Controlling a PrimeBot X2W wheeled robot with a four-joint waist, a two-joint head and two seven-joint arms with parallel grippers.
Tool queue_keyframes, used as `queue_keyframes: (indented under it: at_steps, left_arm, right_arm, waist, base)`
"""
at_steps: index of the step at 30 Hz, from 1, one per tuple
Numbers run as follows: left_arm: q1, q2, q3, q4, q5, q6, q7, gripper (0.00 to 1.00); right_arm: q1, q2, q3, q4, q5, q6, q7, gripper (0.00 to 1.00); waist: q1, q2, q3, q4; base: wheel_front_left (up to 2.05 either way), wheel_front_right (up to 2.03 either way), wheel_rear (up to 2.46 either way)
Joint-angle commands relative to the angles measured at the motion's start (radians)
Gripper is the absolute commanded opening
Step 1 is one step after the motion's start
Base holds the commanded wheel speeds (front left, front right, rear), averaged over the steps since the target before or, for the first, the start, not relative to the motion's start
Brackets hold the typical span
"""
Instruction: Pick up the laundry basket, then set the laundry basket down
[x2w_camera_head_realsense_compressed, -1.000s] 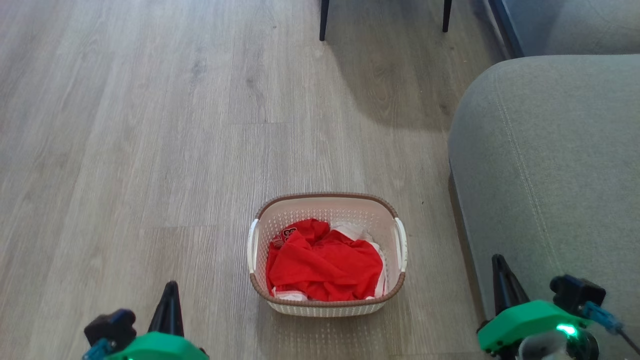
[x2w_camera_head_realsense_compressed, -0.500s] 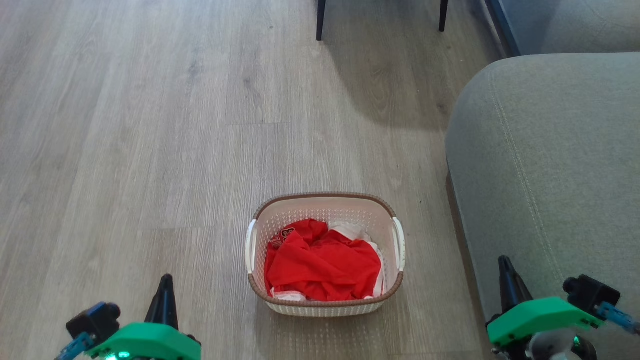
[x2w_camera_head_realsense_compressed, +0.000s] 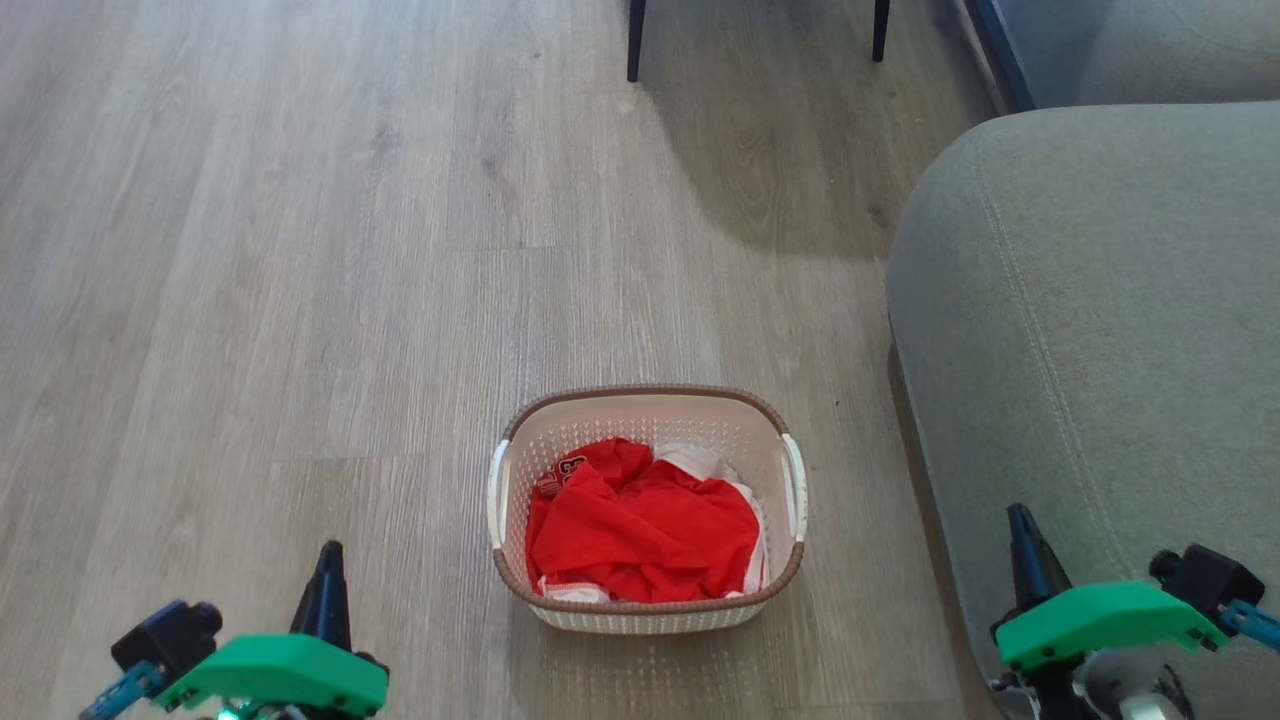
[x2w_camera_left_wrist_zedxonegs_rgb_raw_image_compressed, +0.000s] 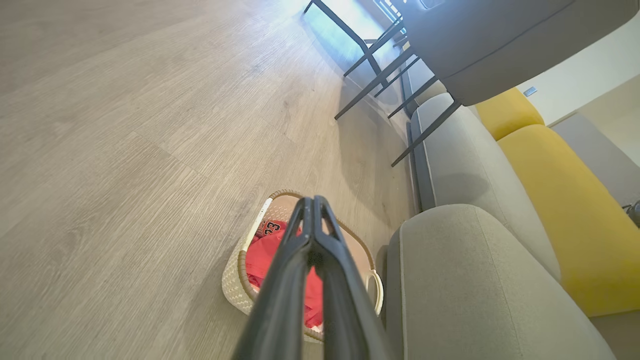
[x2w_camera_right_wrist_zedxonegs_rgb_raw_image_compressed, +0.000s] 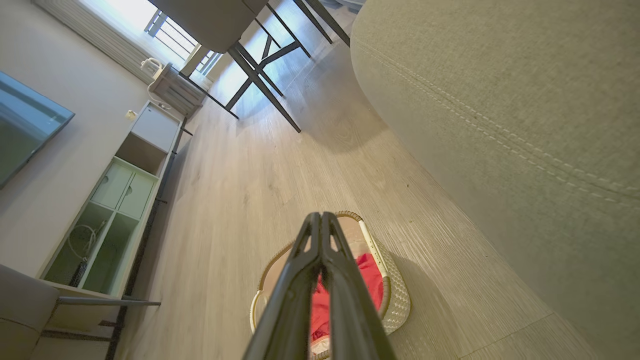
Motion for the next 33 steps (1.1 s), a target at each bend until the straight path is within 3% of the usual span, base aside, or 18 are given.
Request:
queue_keyframes:
  at_steps: [1, 33]
  left_arm:
    - [-0.057, 0.016, 0.031, -0.027, -0.034, -0.011, 0.008, 0.00]
    - [-0.123, 0.017, 0.088, -0.011, -0.410, -0.058, 0.100, 0.00]
  right_arm:
    - [-0.054, -0.022, 0.002, -0.029, 0.034, -0.001, 0.007, 0.00]
    - [-0.088, -0.025, -0.051, -0.024, 0.384, -0.001, 0.099, 0.00]
  waist:
    - [0.0000, 0.0000, 0.000, -0.001]
    - [0.0000, 0.0000, 0.000, -0.018]
  base:
    - [0.00, 0.00, 0.00]
    - [0.00, 0.00, 0.00]
